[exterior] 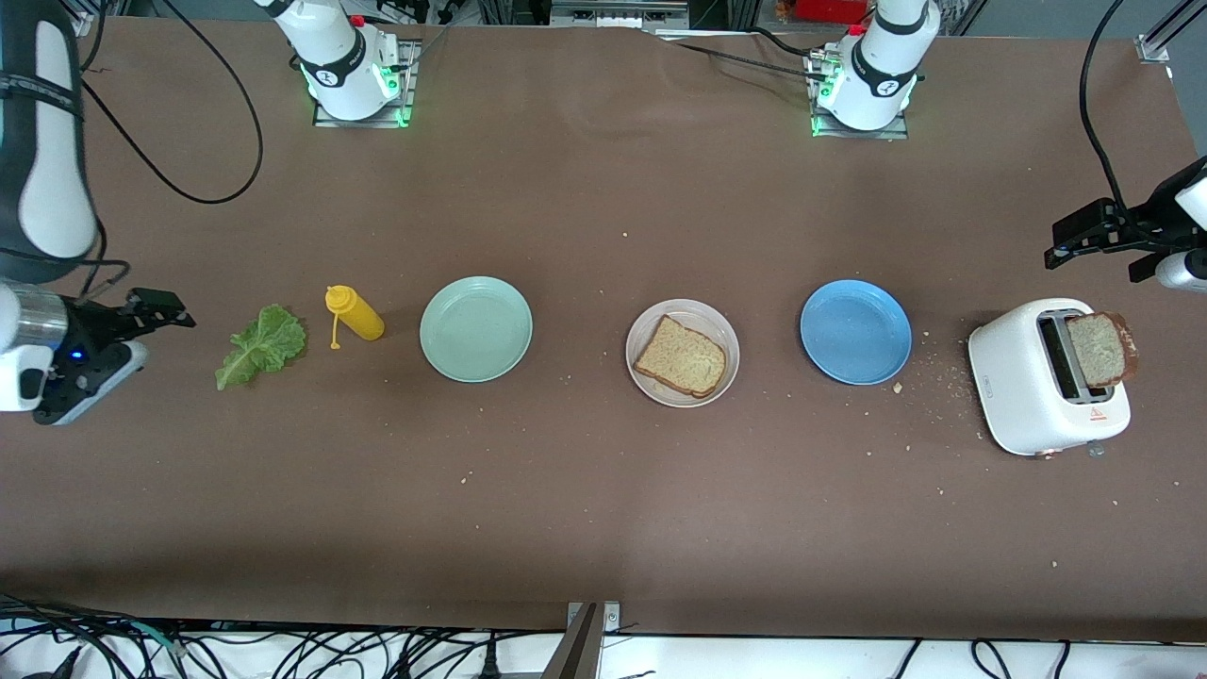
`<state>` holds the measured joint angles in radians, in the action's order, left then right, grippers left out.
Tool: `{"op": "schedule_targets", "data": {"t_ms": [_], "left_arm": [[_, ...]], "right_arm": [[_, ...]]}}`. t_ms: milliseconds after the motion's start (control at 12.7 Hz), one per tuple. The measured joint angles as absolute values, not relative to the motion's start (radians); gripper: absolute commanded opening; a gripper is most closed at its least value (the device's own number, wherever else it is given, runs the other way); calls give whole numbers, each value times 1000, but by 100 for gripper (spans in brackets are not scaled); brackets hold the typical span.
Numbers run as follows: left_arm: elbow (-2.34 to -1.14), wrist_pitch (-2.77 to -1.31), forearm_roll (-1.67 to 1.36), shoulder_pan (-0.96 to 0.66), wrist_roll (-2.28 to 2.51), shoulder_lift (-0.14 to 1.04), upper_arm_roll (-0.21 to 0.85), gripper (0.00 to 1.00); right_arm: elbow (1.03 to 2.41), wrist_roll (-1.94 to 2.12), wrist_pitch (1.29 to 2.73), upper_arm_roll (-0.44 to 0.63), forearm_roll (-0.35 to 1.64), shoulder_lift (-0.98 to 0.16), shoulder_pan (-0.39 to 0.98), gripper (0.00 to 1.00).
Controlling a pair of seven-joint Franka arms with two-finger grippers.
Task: Make sandwich in beige plate with both arms
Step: 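Lower the right gripper onto the green lettuce leaf and grasp it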
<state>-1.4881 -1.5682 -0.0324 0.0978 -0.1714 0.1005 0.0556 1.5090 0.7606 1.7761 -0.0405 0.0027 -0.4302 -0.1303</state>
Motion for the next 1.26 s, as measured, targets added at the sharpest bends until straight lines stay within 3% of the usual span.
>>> {"op": "schedule_targets", "data": {"t_ms": [316, 553, 1264], "left_arm": [[-1488, -1568, -32, 98, -171, 101, 56, 100], [-1488, -1568, -32, 98, -171, 101, 56, 100], [-1488, -1568, -32, 98, -171, 101, 56, 100]], "right_arm": [[1901, 748, 2208, -37, 1, -371, -132, 98], [2069, 755, 2426, -36, 0, -377, -132, 99], [2095, 1186, 2491, -4, -6, -412, -156, 99]]}}
